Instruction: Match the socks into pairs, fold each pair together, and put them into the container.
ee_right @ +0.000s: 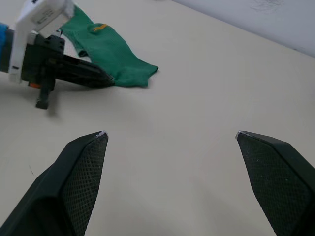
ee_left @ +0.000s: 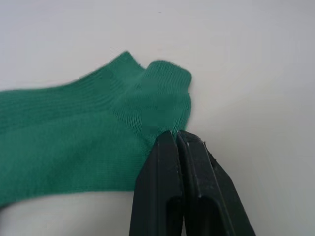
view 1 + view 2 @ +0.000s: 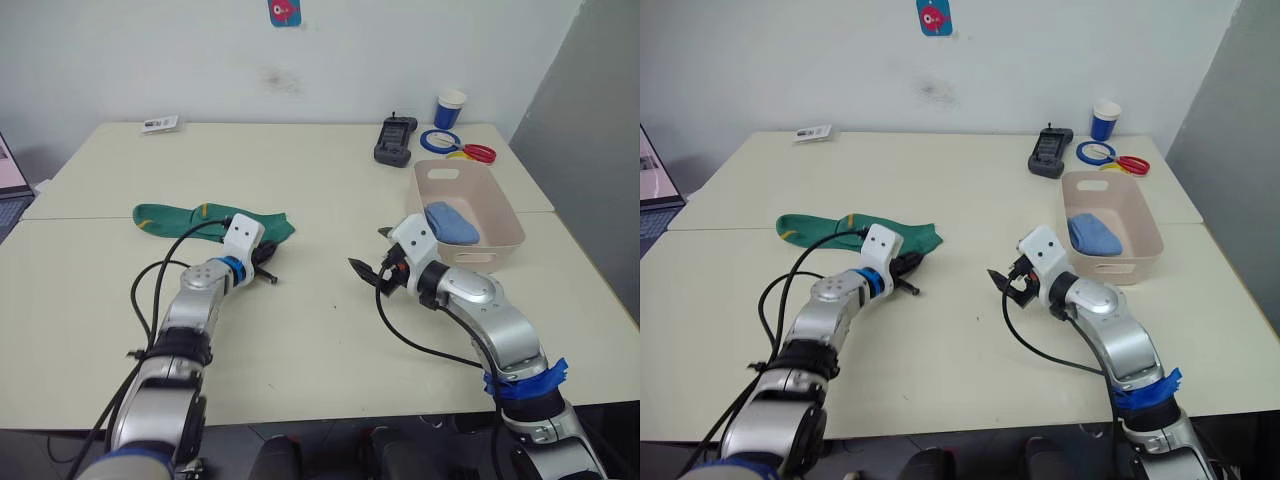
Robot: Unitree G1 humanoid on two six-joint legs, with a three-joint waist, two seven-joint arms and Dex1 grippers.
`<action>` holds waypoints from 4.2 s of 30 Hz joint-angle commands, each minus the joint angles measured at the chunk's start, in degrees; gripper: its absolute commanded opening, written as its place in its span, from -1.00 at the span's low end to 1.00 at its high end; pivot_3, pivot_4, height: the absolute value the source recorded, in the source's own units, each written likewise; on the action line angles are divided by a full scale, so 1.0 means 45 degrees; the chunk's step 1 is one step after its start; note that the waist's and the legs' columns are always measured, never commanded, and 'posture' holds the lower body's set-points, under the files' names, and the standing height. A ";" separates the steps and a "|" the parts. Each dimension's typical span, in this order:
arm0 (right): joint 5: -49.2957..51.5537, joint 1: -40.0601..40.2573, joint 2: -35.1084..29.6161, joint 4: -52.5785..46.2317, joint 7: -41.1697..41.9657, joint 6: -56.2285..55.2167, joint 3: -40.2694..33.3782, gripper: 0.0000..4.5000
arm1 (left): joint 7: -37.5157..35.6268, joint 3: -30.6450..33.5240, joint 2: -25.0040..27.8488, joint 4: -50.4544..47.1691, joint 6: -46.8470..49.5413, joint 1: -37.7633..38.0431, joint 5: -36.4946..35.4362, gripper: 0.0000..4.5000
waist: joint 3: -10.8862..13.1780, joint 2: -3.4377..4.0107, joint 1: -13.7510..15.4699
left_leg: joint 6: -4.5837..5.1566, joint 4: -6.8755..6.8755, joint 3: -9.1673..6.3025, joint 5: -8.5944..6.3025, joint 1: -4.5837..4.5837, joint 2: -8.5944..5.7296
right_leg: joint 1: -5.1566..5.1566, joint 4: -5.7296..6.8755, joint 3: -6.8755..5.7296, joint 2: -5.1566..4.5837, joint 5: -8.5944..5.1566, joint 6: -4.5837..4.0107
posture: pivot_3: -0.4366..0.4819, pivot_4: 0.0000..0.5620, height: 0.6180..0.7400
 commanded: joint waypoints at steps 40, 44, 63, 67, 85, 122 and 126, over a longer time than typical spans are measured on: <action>0.3989 0.3346 -0.3523 -0.2149 0.4253 0.3028 0.0447 1.00 | -0.3881 -0.0102 0.3450 -0.2238 0.3550 0.0938 -0.3114 0.98 | 0.0009 -0.0003 0.0013 | 0.0012 0.0001 -0.0018 -0.0008 0.0012 -0.0004 | 0.0012 -0.0018 -0.0002 0.0052 -0.0021 -0.0022 | -0.05 -0.47 1.00; 0.3999 0.3206 -0.3020 -0.1728 0.3927 0.3404 0.0847 1.00 | -0.4319 -0.0604 0.3305 -0.1930 0.3581 0.0951 -0.2725 0.98 | -0.0002 -0.0018 0.0005 | 0.0012 0.0002 -0.0020 -0.0007 0.0013 -0.0002 | 0.0014 -0.0013 -0.0005 0.0052 -0.0020 -0.0021 | -0.05 -0.47 1.00; 0.4677 0.2267 -0.2329 -0.0300 0.3909 0.3763 0.0646 -1.00 | -0.4359 0.0140 0.3360 -0.4073 0.4738 0.2668 -0.3233 -0.99 | -0.0008 -0.0020 -0.0009 | 0.0011 0.0003 -0.0018 -0.0007 0.0018 0.0001 | 0.0017 -0.0008 -0.0001 0.0028 -0.0020 -0.0020 | -0.05 -0.47 1.00; 0.5031 0.2062 -0.2682 -0.0162 0.4315 0.3759 0.0269 -1.00 | -0.3624 0.0928 0.3376 -0.6010 0.5970 0.4081 -0.3827 -0.99 | -0.0008 -0.0020 -0.0038 | 0.0011 0.0003 -0.0018 -0.0007 0.0021 0.0002 | 0.0018 -0.0008 0.0001 0.0021 -0.0019 -0.0020 | -0.05 -0.47 1.00; 0.5803 0.3017 -0.5709 0.0067 0.6612 0.3644 -0.0697 -1.00 | 0.1016 0.2001 0.0926 -1.3336 0.9495 0.8405 -0.5956 -0.99 | -0.0006 -0.0024 -0.0014 | 0.0012 0.0002 -0.0025 -0.0008 0.0031 -0.0014 | 0.0028 -0.0012 0.0001 -0.0001 -0.0020 -0.0019 | -0.05 -0.47 1.00; 0.6580 0.2707 -0.4266 -0.0533 0.4295 0.5482 -0.0737 -0.37 | -0.2795 0.0620 0.3401 -0.8509 0.6946 0.5831 -0.5689 -0.36 | -0.0007 -0.0024 0.0034 | 0.0012 0.0001 -0.0022 -0.0008 0.0020 -0.0015 | 0.0024 -0.0018 -0.0006 -0.0003 -0.0021 -0.0020 | -0.05 -0.47 1.00; 0.6663 0.2820 -0.4380 -0.0574 0.4415 0.5432 -0.0751 -0.99 | -0.3143 0.0425 0.3631 -0.8596 0.6766 0.6051 -0.5533 -0.92 | -0.0007 -0.0024 0.0023 | 0.0012 0.0001 -0.0020 -0.0008 0.0020 -0.0015 | 0.0023 -0.0018 -0.0003 -0.0003 -0.0022 -0.0020 | -0.05 -0.47 1.00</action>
